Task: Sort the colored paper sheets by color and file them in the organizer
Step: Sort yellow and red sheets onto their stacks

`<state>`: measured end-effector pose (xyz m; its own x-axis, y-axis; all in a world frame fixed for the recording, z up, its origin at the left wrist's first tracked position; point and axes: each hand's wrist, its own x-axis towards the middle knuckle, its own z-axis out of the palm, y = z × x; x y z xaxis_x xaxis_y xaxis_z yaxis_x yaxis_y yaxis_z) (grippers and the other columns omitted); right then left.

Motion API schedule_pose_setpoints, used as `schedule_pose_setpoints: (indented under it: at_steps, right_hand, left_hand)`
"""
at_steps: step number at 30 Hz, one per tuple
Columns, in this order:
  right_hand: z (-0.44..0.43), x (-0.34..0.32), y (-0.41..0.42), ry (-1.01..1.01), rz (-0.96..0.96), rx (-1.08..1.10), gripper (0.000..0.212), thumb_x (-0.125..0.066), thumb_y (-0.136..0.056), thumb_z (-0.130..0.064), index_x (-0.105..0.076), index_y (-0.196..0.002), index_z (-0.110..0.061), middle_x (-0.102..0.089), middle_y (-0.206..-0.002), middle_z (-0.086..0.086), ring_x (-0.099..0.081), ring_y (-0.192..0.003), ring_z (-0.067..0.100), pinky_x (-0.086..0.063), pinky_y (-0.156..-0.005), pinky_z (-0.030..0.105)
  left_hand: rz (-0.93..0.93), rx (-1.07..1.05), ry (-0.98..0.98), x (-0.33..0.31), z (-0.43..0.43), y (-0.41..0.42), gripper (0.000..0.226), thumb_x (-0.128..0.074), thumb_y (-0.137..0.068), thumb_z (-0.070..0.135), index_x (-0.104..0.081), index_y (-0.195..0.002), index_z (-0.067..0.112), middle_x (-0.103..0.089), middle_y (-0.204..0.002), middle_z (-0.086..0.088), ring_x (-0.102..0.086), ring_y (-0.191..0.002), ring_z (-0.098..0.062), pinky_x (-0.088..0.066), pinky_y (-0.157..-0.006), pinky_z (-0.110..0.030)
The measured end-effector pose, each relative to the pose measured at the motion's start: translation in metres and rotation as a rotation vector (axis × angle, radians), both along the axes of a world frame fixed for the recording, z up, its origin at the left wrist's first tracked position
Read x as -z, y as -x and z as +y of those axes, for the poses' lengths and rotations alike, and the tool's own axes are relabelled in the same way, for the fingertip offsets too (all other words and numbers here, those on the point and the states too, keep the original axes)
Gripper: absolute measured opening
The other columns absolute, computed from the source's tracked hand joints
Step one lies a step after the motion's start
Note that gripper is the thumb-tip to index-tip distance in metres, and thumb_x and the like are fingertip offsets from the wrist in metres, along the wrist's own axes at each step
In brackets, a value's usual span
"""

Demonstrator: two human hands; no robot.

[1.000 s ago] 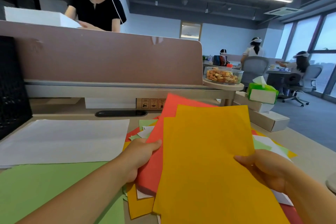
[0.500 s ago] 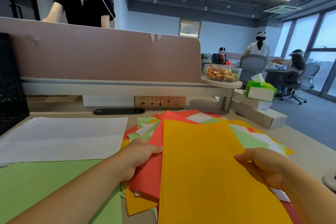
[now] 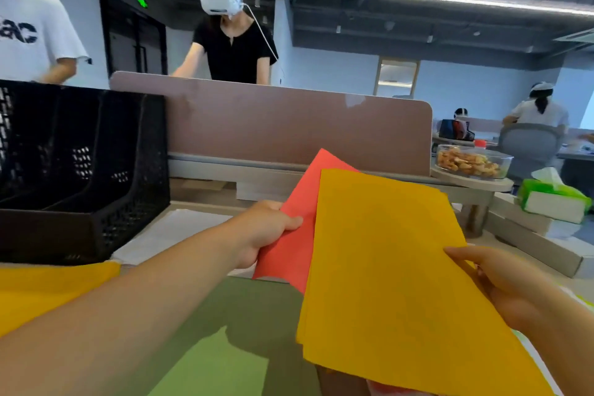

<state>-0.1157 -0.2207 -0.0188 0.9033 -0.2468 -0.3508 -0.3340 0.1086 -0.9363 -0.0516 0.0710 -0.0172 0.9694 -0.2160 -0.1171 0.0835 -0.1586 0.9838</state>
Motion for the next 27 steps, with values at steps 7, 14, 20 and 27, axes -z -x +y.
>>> schedule_pose_setpoints:
  at_steps: [7,14,20,27]
  right_hand:
    - [0.129,0.010,-0.031,0.014,-0.004,-0.227,0.016,-0.056,-0.090,-0.012,-0.057,-0.105,-0.005,-0.071,-0.069,0.019,-0.066,-0.069,0.033,-0.053,-0.062,0.043]
    - [0.274,0.007,-0.034,0.063,0.017,-0.493,0.022,-0.056,-0.091,-0.016,-0.051,-0.111,-0.008,-0.067,-0.095,0.022,-0.064,-0.077,0.035,-0.051,-0.064,0.046]
    - [0.390,0.008,-0.012,0.094,0.027,-0.715,0.021,-0.055,-0.093,-0.014,-0.046,-0.111,-0.011,-0.061,-0.092,0.020,-0.060,-0.080,0.037,-0.045,-0.060,0.047]
    - [0.482,0.034,0.001,0.154,0.084,-0.820,0.040,-0.056,-0.091,-0.018,-0.043,-0.127,-0.006,-0.057,-0.117,0.024,-0.058,-0.098,0.042,-0.046,-0.083,0.054]
  left_hand:
    - [-0.024,-0.249,0.021,-0.008,0.133,0.053,0.016,-0.053,-0.096,0.010,-0.066,-0.104,0.009,-0.073,-0.087,-0.009,-0.067,-0.069,-0.021,-0.055,-0.068,-0.029]
    - [-0.014,-0.547,-0.013,-0.001,0.270,0.134,0.014,-0.055,-0.095,0.010,-0.069,-0.098,0.013,-0.074,-0.080,-0.008,-0.069,-0.065,-0.020,-0.056,-0.066,-0.031]
    - [0.030,-0.795,-0.167,0.020,0.374,0.203,0.021,-0.061,-0.092,0.022,-0.065,-0.110,0.013,-0.072,-0.101,-0.014,-0.068,-0.089,-0.032,-0.054,-0.087,-0.051]
    - [0.120,-0.928,-0.452,0.046,0.459,0.250,0.027,-0.058,-0.094,0.025,-0.063,-0.119,0.018,-0.069,-0.107,-0.009,-0.066,-0.096,-0.028,-0.053,-0.090,-0.041]
